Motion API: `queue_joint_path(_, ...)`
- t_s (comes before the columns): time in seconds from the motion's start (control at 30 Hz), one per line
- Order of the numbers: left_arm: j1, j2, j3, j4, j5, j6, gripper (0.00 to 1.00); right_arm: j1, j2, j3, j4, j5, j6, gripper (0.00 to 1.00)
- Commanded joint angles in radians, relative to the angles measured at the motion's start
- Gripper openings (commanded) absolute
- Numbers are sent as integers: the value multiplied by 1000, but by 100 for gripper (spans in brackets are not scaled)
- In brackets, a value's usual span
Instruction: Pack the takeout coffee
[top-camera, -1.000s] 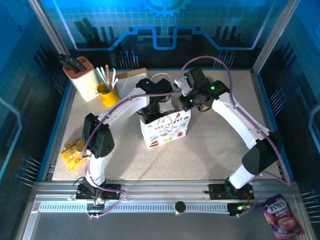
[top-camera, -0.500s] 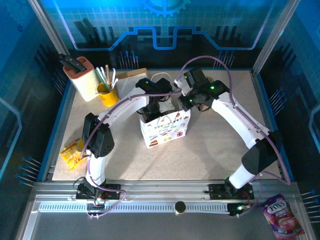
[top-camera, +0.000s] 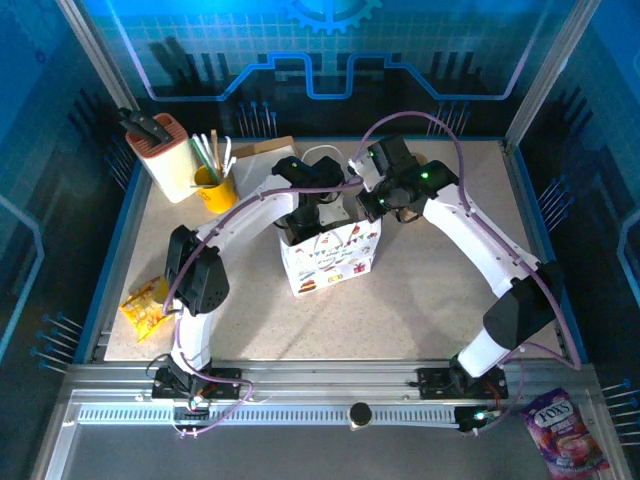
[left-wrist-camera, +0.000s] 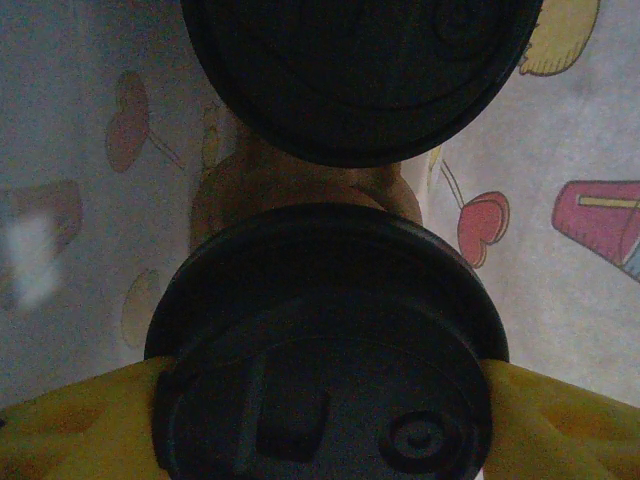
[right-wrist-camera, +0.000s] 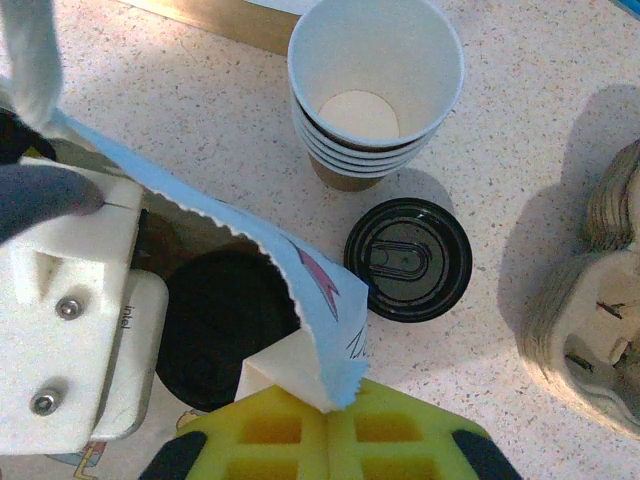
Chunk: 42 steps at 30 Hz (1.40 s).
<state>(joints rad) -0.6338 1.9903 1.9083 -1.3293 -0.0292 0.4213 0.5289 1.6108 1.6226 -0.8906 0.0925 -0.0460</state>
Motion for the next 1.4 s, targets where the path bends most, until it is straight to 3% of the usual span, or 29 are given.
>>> queue_joint_path(0.0, 8, 20, 0, -5, 9, 7, 53, -4, 32, -3, -52, -16, -12, 7)
queue_joint_path(1.37, 3, 36, 36, -80, -73, -24, 52, -5, 38, 2, -61, -17, -13, 7)
